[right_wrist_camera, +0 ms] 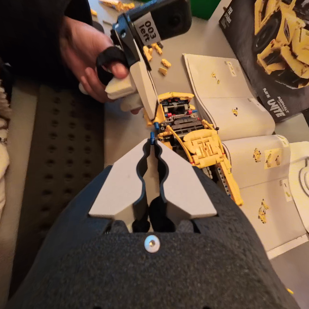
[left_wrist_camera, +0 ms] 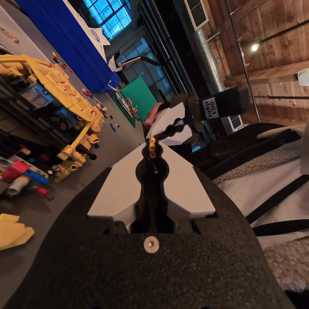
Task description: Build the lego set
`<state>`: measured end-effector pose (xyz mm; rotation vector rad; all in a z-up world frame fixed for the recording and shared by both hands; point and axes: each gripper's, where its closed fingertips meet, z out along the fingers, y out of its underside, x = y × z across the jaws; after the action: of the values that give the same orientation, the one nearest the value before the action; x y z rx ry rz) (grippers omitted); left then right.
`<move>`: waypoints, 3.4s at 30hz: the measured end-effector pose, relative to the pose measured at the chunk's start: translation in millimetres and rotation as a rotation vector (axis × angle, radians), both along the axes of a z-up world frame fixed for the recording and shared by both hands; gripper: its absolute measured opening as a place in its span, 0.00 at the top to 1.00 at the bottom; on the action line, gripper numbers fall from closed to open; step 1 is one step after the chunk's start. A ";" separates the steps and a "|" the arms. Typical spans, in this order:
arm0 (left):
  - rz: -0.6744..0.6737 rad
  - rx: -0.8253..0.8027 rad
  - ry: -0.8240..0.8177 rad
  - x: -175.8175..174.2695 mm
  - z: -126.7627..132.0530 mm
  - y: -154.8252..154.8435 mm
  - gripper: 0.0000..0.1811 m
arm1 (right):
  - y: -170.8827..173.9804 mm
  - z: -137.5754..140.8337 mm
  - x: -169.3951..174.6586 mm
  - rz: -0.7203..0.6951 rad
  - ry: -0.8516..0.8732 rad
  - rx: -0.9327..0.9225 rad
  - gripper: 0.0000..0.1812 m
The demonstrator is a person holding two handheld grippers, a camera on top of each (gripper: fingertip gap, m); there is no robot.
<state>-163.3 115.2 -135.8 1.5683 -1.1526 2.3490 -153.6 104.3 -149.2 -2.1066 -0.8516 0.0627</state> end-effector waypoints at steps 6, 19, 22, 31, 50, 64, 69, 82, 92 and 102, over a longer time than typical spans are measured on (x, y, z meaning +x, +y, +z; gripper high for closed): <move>0.004 -0.019 -0.009 -0.8 1.9 2.1 0.96 | 4.2 2.4 -9.9 0.046 0.015 0.006 0.98; 0.006 0.035 -0.029 -1.1 2.1 -1.7 0.96 | 3.7 4.1 -8.6 0.047 0.026 -0.011 0.98; 0.005 0.052 -0.023 -0.7 0.5 -3.1 0.96 | 2.5 1.6 -9.4 0.055 0.016 -0.025 0.98; 0.019 0.052 -0.074 -2.4 7.1 -2.5 0.96 | 4.4 6.9 -12.7 0.070 0.137 -0.060 0.99; -0.006 0.168 -0.095 -4.3 5.5 -12.3 0.96 | -3.2 6.2 -17.0 0.040 0.528 -0.176 0.99; 0.048 -0.005 -0.134 -7.4 20.5 7.9 0.96 | 11.3 17.8 -18.9 -0.025 0.702 -0.093 0.91; 0.043 0.009 -0.137 -7.8 20.1 5.7 0.96 | 12.0 24.7 -21.4 -0.021 0.829 -0.077 0.95; 0.071 0.004 -0.185 -7.8 25.9 3.1 0.96 | 13.2 28.4 -21.6 -0.016 0.854 -0.069 0.98; 0.154 0.049 -0.193 -3.7 25.3 10.6 0.96 | 22.9 28.6 -19.6 -0.068 0.928 -0.051 0.98; 0.085 0.043 -0.131 -2.7 17.8 6.0 0.96 | 17.5 24.0 -16.2 -0.057 0.983 -0.117 0.95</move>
<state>-166.1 121.2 -118.0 1.5264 -1.1925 2.5315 -169.8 121.8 -125.2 -1.8526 -0.1853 1.0384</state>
